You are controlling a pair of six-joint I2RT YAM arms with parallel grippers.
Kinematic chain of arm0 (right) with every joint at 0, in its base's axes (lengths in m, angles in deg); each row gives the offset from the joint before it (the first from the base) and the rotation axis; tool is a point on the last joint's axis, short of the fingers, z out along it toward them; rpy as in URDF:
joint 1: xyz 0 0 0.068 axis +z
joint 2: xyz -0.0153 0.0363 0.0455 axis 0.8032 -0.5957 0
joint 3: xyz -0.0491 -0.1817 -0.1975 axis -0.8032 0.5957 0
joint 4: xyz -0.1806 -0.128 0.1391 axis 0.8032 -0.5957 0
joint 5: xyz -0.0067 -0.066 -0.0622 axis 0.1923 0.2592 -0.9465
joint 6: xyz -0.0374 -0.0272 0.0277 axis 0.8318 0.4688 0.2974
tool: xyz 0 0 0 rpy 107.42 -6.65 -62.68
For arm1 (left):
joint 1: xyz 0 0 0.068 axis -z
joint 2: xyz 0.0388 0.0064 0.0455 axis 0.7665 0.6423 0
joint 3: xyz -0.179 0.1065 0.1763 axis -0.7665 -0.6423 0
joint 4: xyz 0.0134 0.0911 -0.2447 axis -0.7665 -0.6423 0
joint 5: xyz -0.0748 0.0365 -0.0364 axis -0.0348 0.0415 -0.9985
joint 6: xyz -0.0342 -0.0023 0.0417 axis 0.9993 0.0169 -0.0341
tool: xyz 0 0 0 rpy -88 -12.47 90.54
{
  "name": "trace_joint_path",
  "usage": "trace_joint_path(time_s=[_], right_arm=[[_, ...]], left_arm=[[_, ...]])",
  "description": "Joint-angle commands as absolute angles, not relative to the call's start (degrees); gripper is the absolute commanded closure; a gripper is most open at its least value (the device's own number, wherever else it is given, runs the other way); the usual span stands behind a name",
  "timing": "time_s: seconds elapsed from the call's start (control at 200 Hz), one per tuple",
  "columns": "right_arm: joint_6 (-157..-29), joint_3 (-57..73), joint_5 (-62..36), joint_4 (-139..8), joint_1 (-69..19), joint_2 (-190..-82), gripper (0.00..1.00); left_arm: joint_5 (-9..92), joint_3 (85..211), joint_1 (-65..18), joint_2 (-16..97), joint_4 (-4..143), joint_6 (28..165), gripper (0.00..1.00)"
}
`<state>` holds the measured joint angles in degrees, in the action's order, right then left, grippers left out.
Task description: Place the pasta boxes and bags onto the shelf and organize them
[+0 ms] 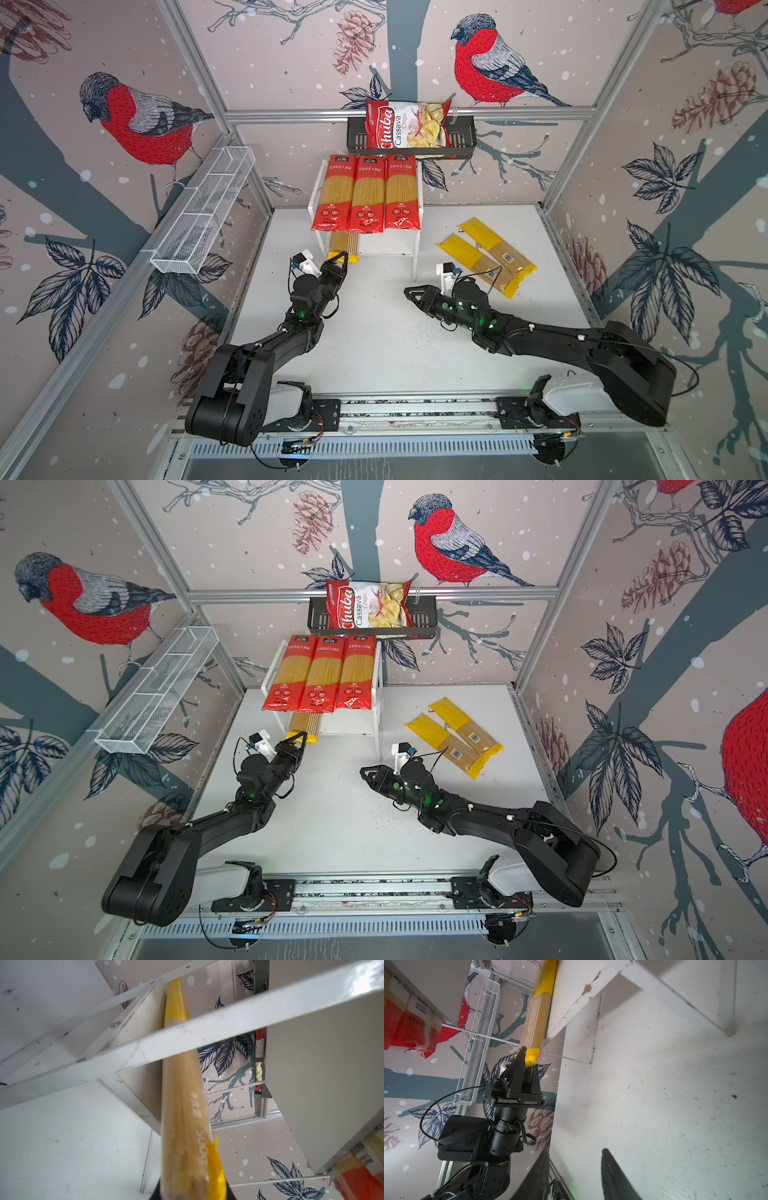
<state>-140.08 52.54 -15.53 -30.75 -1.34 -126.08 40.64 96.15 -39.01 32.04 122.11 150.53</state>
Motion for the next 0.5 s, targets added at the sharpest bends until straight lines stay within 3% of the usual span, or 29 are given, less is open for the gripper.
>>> trace_joint_path(time_s=[0.0,0.175,0.495], right_arm=[[-139.34,53.12,-17.24,-30.12,-1.15,-124.92,0.58],[-139.38,53.83,-17.69,-30.49,-1.05,-124.01,0.58],[-139.11,53.49,-17.95,-30.14,-0.79,-125.07,0.58]], left_arm=[[40.05,96.5,-39.14,31.97,128.58,149.63,0.81],[40.74,95.27,-39.06,29.57,127.02,149.73,0.59],[41.47,93.04,-39.06,23.69,121.1,148.54,0.28]])
